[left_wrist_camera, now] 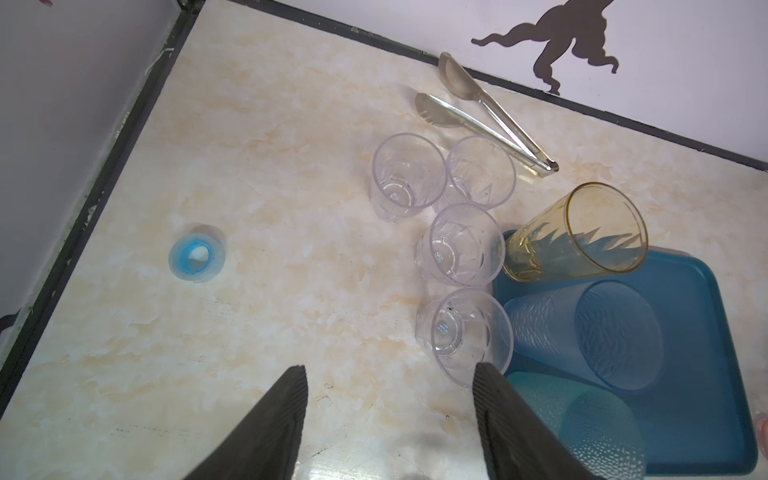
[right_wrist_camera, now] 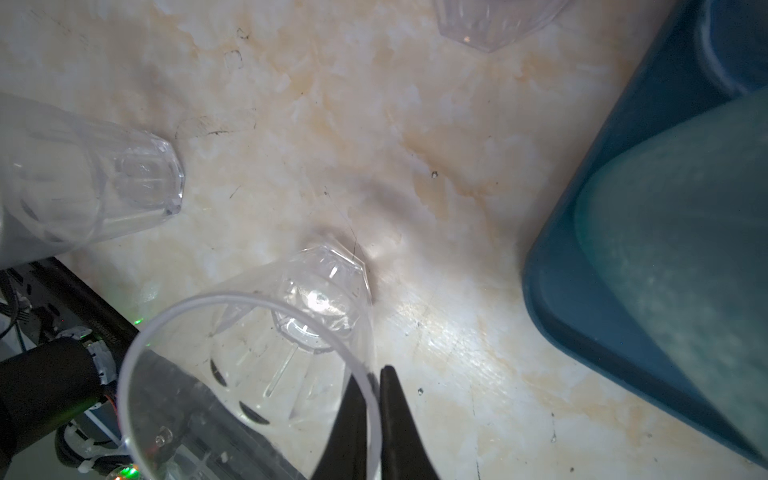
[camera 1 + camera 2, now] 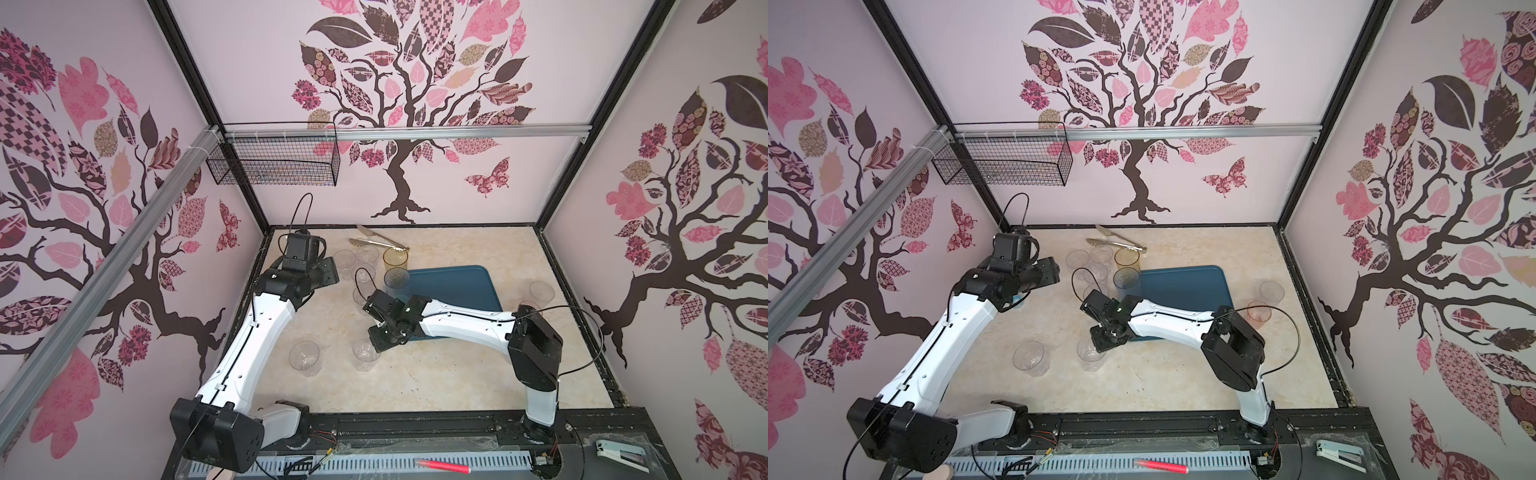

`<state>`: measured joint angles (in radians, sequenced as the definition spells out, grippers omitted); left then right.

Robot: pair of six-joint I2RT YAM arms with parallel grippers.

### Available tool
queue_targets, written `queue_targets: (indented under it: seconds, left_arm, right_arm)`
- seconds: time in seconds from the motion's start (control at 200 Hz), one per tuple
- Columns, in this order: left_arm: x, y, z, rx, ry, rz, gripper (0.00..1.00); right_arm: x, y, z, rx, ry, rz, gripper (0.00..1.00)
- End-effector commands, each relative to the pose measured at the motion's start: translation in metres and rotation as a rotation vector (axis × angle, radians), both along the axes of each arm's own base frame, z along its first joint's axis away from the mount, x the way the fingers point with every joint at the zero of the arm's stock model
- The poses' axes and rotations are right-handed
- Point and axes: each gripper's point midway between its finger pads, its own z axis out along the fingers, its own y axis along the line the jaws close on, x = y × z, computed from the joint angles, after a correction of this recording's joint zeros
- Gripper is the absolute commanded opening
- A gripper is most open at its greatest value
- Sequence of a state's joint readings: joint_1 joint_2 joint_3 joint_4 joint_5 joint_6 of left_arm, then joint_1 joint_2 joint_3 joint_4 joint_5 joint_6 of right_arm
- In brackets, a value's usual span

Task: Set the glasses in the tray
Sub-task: 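Lift the clear glass with the right gripper and carry it over the tray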

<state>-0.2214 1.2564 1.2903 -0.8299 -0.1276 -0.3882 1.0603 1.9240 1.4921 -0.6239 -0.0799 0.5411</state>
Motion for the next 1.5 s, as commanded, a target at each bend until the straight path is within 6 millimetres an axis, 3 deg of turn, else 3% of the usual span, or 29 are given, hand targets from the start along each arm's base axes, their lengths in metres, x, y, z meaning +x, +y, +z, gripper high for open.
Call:
queue_targets:
  seconds: [0.0,0.125,0.265,0.455,0.56,0.65,0.73,0.81,0.9,0.965,1.185,1.495]
  left_arm:
    - [0.000,-0.001,0.013,-0.001,-0.012,-0.014,0.66]
    - [0.000,0.000,0.025,0.001,-0.021,-0.015,0.66]
    - [-0.001,0.004,0.046,0.021,-0.043,-0.009,0.66]
    - [-0.002,0.018,0.073,0.091,-0.083,0.027,0.65]
    - [-0.004,0.021,0.078,0.123,-0.093,0.019,0.66]
    - [-0.002,0.017,0.073,0.134,-0.095,-0.013,0.65]
    - [0.000,0.004,0.065,0.100,-0.099,-0.064,0.65]
    - [-0.002,-0.021,0.052,0.089,-0.108,-0.160,0.64]
    - [-0.007,-0.053,0.037,0.130,-0.139,-0.279,0.64]
    - [-0.009,-0.066,0.031,0.117,-0.167,-0.307,0.65]
    - [-0.012,-0.090,0.026,-0.011,-0.261,-0.382,0.64]
    - [-0.007,-0.108,-0.006,-0.034,-0.235,-0.454,0.64]
  right_arm:
    - [-0.011,-0.004,0.028,0.031,0.000,0.031,0.04]
    - [-0.016,-0.009,0.053,0.052,-0.013,0.053,0.00]
    - [-0.017,-0.021,0.098,0.063,-0.072,0.091,0.00]
    - [0.005,-0.044,0.160,0.112,-0.195,0.092,0.00]
    - [0.033,-0.061,0.189,0.179,-0.232,0.050,0.00]
    - [0.070,-0.084,0.209,0.218,-0.270,-0.027,0.00]
    - [0.100,-0.107,0.228,0.260,-0.312,-0.107,0.00]
    - [0.127,-0.128,0.243,0.303,-0.341,-0.189,0.00]
    - [0.151,-0.148,0.239,0.243,-0.372,-0.262,0.00]
    - [0.161,-0.154,0.232,0.189,-0.391,-0.285,0.00]
    - [0.188,-0.179,0.198,0.072,-0.372,-0.363,0.00]
    - [0.207,-0.197,0.135,-0.105,-0.305,-0.381,0.00]
